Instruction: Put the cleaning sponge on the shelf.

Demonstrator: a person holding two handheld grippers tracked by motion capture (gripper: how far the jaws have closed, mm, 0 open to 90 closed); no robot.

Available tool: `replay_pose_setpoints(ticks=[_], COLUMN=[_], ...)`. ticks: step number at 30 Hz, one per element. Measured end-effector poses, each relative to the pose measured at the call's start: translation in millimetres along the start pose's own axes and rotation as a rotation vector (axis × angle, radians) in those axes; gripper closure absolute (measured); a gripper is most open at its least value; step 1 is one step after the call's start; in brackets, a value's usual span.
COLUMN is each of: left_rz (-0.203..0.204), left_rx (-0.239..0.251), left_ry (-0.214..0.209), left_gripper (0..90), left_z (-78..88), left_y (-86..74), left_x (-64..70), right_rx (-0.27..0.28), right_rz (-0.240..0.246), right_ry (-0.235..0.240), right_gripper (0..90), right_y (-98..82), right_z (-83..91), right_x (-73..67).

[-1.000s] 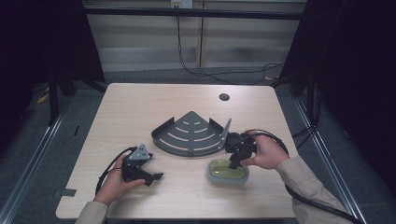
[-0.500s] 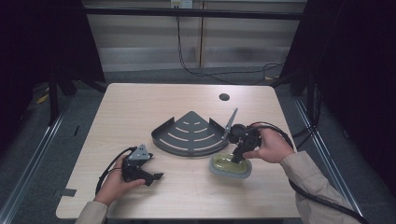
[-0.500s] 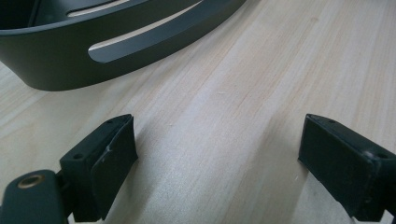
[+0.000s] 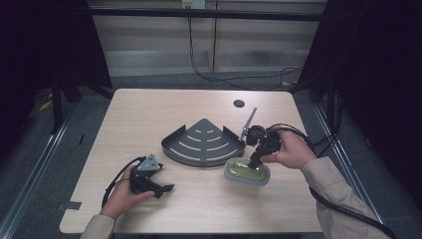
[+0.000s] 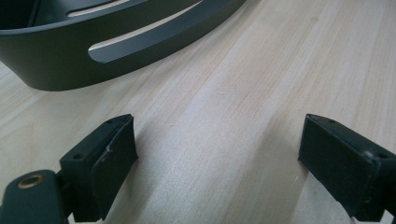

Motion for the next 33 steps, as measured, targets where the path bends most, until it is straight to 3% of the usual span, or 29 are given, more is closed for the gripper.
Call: replay_pose_setpoints(ticks=[14,33], left_rz=[0.000,0.001], left_rx=[0.000,0.000], left_ry=[0.000,0.000], left_gripper=[10.6,10.7], left_z=[0.0,0.0], left_y=[0.0,0.0], left_x=[0.0,0.0], right_rx=[0.007,0.007], right_rz=[-0.044,-0.076], right_ry=[-0.018,-0.041], right_gripper=[70.9,70.9], right_y=[2.3,8.9], right_z=[15.9,21.0], right_x=[16.0,27.0])
Point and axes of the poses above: each handheld gripper's, and its own axes: z roughly backward along the jaws, y roughly out of its top, x roughly to its right, the point moved 7 cm from there along -z, roughly forward along the jaws, and after that the axes turned 14 degrees about -y, right-handed, at the moved point
